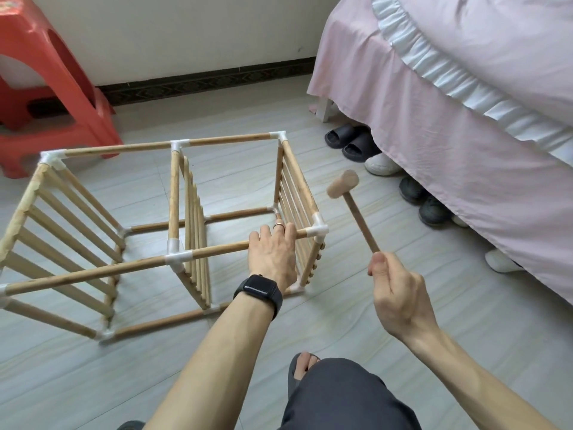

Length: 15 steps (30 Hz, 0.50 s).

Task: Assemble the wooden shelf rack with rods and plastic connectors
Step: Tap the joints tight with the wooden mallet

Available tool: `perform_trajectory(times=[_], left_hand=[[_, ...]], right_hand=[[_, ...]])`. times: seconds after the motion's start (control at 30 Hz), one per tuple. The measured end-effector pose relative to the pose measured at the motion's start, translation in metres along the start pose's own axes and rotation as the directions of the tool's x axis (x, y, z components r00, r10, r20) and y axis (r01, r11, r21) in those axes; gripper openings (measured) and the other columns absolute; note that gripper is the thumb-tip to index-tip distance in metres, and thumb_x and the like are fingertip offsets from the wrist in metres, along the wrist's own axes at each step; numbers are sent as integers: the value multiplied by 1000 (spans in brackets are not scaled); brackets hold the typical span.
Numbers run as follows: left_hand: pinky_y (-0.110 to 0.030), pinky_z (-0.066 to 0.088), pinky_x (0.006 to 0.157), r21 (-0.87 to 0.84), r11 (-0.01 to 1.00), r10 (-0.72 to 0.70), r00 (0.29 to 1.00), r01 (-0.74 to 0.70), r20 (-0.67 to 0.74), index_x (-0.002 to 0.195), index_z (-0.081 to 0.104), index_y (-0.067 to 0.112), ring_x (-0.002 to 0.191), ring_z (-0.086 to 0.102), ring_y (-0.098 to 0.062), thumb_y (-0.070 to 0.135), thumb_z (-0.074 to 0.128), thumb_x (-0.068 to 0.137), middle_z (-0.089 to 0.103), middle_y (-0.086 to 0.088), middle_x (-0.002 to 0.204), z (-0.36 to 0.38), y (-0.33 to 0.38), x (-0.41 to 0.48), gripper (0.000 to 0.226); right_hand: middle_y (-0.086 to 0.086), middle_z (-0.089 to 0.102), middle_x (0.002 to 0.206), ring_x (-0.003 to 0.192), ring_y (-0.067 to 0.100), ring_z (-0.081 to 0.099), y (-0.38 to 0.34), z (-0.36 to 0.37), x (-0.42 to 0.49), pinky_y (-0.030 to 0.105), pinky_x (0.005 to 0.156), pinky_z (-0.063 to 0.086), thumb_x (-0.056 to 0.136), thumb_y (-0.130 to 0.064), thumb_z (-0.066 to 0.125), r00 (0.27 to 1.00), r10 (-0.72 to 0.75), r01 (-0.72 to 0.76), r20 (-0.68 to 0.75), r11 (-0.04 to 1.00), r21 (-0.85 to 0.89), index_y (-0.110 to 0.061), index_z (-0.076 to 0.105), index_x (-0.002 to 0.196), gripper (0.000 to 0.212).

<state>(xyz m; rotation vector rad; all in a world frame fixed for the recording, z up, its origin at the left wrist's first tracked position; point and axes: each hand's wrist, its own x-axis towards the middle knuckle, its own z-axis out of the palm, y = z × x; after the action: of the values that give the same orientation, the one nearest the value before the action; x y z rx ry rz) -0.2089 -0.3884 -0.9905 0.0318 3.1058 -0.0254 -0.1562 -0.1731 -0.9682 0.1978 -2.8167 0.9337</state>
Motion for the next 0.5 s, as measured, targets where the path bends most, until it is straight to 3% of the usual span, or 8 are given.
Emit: perform_trajectory(times=[0.07,0.13,0.2,0.3,0.43,0.5], left_hand=[[-40,38,86,7,1000,-1,1000,1,-1,127,33,19,103,47,-26,18,61,84,48,-6,126,0,0,0,51],[-40,39,86,14,1000,1,1000,-1,-5,127,33,20,102,46,-26,18,60,85,48,-6,125,1,1,0,49],[-40,39,86,22,1000,3,1000,-2,-5,126,33,19,101,46,-25,18,60,86,49,-6,124,0,0,1,48],[-40,38,85,32,999,-1,1000,1,-5,126,33,19,100,45,-25,19,60,86,49,-6,124,1,0,0,49],[-41,38,85,29,1000,-2,1000,3,-13,126,32,19,98,43,-25,17,60,85,47,-6,129,2,1,1,50],[-41,39,86,26,1000,-9,1000,9,-7,126,33,19,101,45,-25,17,60,86,46,-7,131,1,1,1,49]], right_hand=[[-8,62,63,66,15,59,1,1,3,33,67,44,104,-50,20,983,93,-73,156,989,-130,-23,56,79,51],[-11,57,53,58,10,56,2,2,3,21,58,40,104,-47,26,995,86,-86,50,996,-7,-24,56,75,48],[-10,51,50,51,10,51,-1,-1,3,19,51,36,104,-46,27,996,65,-57,-55,990,127,-24,50,72,45],[-6,54,56,56,12,52,1,-1,5,23,52,35,105,-50,20,980,101,-100,169,995,-13,-18,46,69,54],[-7,48,53,50,11,46,1,2,-1,23,49,34,106,-49,24,997,76,-80,34,988,129,-21,42,68,50],[-5,49,54,54,12,47,-1,5,1,29,53,34,106,-50,21,980,115,-125,165,991,50,-19,40,68,52]])
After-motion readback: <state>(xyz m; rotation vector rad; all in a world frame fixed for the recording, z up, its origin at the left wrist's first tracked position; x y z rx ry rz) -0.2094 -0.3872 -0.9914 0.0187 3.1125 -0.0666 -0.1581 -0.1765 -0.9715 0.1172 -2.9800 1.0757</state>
